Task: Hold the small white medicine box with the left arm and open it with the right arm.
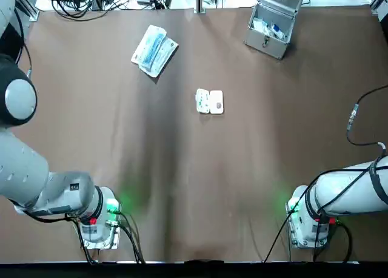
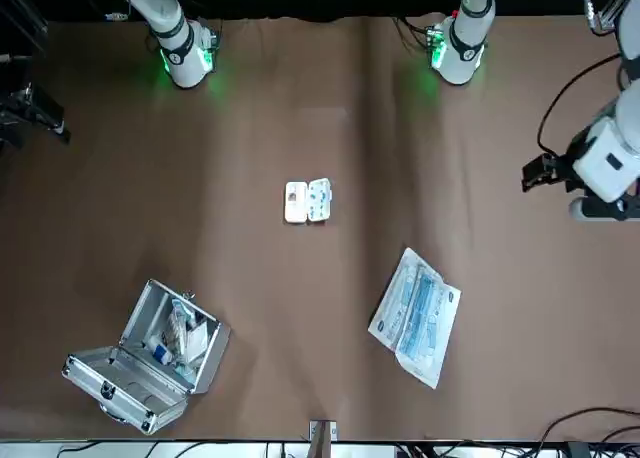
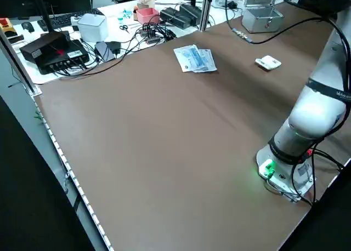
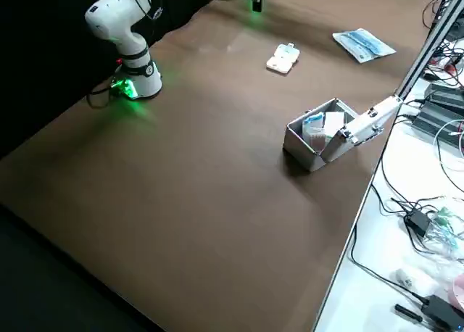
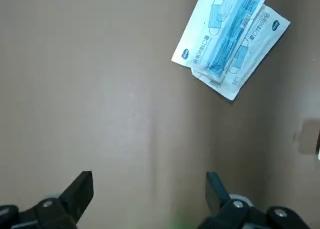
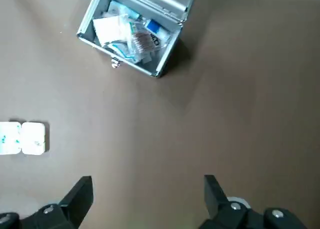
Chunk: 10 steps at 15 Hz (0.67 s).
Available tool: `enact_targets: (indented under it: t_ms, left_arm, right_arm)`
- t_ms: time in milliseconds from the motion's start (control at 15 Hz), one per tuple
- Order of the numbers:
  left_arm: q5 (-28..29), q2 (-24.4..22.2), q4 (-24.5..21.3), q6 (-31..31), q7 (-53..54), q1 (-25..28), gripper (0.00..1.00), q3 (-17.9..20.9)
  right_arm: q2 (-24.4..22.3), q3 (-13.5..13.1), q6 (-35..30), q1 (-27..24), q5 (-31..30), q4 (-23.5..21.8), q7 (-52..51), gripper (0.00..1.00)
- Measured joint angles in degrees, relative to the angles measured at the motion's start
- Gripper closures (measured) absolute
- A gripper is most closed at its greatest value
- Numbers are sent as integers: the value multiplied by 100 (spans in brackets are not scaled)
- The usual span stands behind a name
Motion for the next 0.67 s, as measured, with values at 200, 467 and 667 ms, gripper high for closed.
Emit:
enact_targets:
  t_ms: [200, 467, 667]
  left_arm:
    - [0, -217, -196, 74, -22, -406, 0, 385]
    - [0, -271, -213, 76, 12, -401, 0, 456]
    - [0, -271, -213, 94, 29, -391, 0, 486]
  right_arm:
    - [0, -5, 52, -46, -33, -21, 1, 2]
    - [0, -5, 63, -78, -36, -29, 21, 2]
    - [0, -7, 63, -191, -35, -52, 23, 2]
